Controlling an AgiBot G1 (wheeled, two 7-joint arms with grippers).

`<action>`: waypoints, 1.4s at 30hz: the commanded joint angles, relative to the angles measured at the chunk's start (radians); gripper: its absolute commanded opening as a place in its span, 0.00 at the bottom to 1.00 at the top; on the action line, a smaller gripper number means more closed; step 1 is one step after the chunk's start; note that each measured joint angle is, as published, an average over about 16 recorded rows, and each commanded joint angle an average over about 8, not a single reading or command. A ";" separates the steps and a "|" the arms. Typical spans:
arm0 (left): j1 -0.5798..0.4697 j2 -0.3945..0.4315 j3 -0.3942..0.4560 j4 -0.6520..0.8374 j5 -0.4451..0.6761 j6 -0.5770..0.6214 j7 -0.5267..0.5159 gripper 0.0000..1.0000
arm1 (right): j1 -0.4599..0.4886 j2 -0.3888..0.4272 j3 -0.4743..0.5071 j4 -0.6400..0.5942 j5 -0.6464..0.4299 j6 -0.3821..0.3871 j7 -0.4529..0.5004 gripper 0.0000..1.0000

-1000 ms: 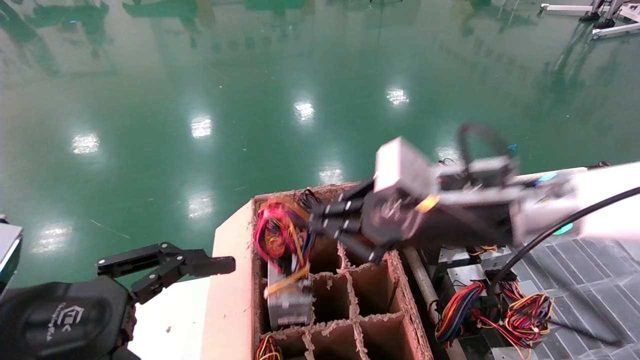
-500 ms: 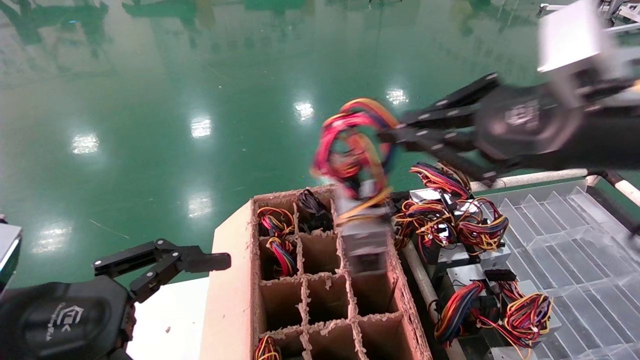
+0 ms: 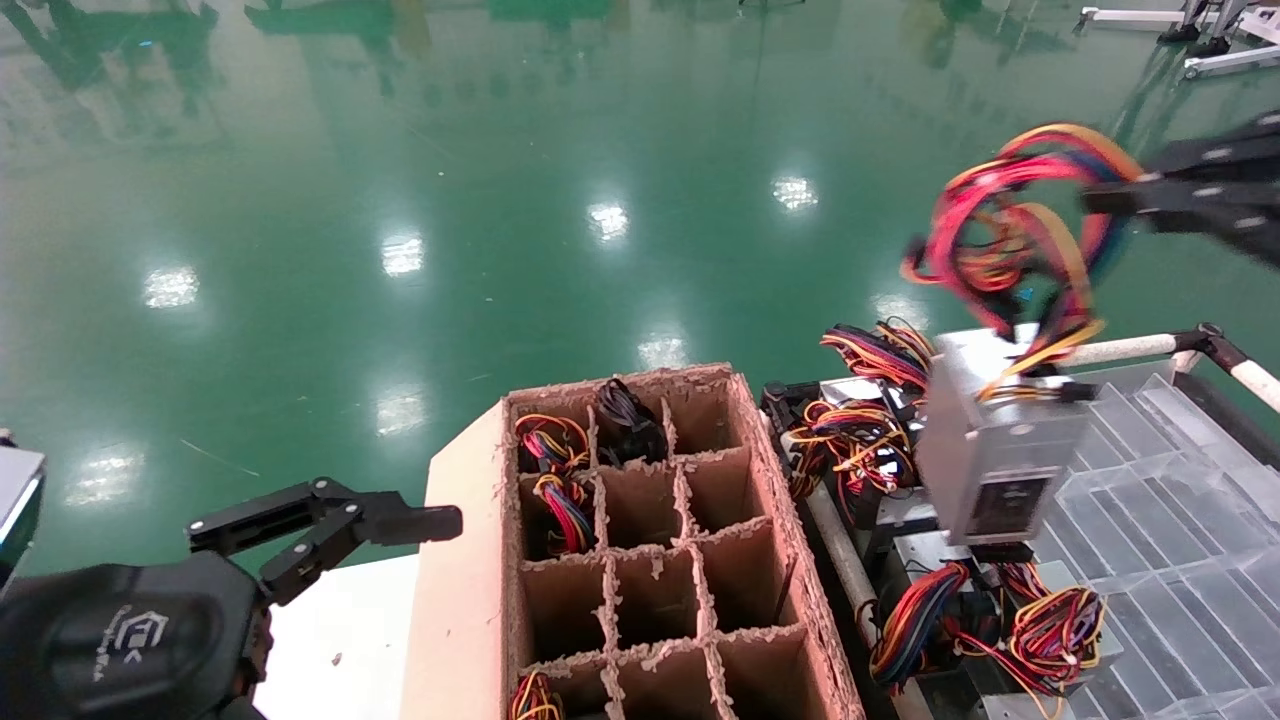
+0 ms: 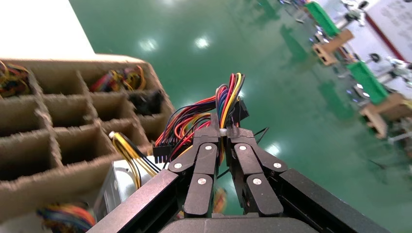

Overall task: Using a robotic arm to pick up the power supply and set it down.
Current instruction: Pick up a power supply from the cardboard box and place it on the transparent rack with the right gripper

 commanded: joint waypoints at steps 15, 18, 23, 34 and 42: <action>0.000 0.000 0.001 0.000 0.000 0.000 0.000 1.00 | 0.140 0.247 -0.205 -0.036 -0.018 0.002 -0.079 0.00; 0.000 0.000 0.001 0.000 0.000 0.000 0.000 1.00 | 0.143 0.276 -0.236 -0.046 -0.028 0.003 -0.093 0.00; 0.000 0.000 0.001 0.000 -0.001 0.000 0.000 1.00 | 0.137 0.328 -0.283 -0.045 -0.028 0.001 -0.103 0.00; 0.000 0.000 0.001 0.000 -0.001 0.000 0.001 1.00 | 0.079 0.399 -0.387 0.032 0.038 0.001 -0.083 0.00; 0.000 -0.001 0.001 0.000 -0.001 -0.001 0.001 1.00 | 0.051 0.389 -0.440 0.074 0.048 0.001 -0.073 0.00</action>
